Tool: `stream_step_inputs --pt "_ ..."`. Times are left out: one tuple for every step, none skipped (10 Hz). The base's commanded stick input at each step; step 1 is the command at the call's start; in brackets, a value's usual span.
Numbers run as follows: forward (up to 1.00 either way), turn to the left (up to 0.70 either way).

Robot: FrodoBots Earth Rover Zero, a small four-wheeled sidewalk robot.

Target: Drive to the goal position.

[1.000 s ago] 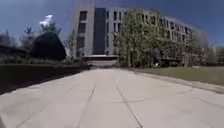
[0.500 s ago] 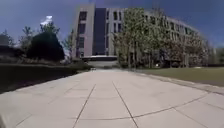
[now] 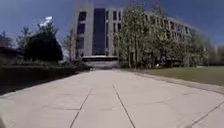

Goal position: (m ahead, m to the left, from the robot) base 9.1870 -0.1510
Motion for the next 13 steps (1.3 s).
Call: stream_step_inputs --pt "1.0 0.0" --pt "1.0 0.0" --pt "1.0 0.0" --pt "1.0 0.11" --pt "1.0 0.27" --pt "1.0 0.27" --pt "1.0 0.27" --pt "1.0 0.27" --pt "1.0 0.27" --pt "0.68 0.18" --pt "0.34 0.09" --pt "0.0 0.0" --pt "0.0 0.0"
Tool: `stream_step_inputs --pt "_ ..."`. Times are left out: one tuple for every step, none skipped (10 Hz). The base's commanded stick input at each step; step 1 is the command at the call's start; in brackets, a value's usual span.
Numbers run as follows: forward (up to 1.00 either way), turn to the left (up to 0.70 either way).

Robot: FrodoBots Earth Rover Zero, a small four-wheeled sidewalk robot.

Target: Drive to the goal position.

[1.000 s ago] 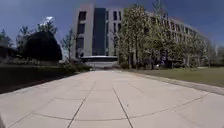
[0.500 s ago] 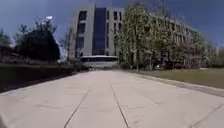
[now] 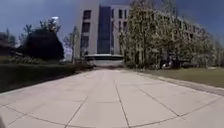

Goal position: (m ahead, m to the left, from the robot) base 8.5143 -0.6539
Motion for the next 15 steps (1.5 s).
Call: stream_step_inputs --pt "0.0 0.0" --pt "0.0 0.0" --pt "0.0 0.0" --pt "0.0 0.0" --pt "0.0 0.0" --pt "0.0 0.0" --pt "0.0 0.01" --pt "0.0 0.42" --pt "0.0 0.11" --pt "0.51 0.0" --pt "1.0 0.0" --pt "1.0 0.0" --pt "1.0 0.0" --pt "1.0 0.0" --pt "1.0 0.0"
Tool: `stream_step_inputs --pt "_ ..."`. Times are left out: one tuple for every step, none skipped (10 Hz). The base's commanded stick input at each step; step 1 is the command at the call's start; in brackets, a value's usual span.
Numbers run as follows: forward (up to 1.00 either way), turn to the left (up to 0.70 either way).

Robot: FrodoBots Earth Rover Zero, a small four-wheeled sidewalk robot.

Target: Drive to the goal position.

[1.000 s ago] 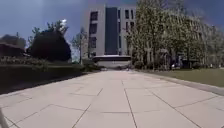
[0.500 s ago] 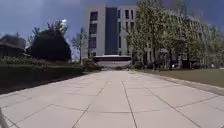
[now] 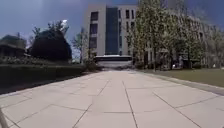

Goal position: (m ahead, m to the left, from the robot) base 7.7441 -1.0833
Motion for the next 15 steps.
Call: stream_step_inputs --pt "1.0 0.0" --pt "1.0 0.0" --pt "1.0 0.0" --pt "1.0 0.0" --pt "1.0 0.0" --pt "1.0 0.0" --pt "1.0 0.0" --pt "1.0 0.0" --pt "1.0 0.0" --pt "1.0 0.0" --pt "1.0 0.0" --pt "1.0 0.0" --pt "1.0 0.0" --pt "1.0 0.0" --pt "1.0 0.0"
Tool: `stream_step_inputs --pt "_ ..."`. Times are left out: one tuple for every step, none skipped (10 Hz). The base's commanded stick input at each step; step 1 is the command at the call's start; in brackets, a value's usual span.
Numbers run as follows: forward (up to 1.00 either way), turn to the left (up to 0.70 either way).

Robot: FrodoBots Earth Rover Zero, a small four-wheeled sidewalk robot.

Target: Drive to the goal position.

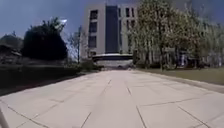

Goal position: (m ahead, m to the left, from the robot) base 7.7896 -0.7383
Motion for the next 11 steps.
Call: stream_step_inputs --pt "1.0 0.0" --pt "1.0 0.0" --pt "1.0 0.0" --pt "1.0 0.0" --pt "1.0 0.0" --pt "1.0 0.0" --pt "1.0 0.0" --pt "1.0 0.0" --pt "1.0 0.0" --pt "1.0 0.0" --pt "1.0 0.0"
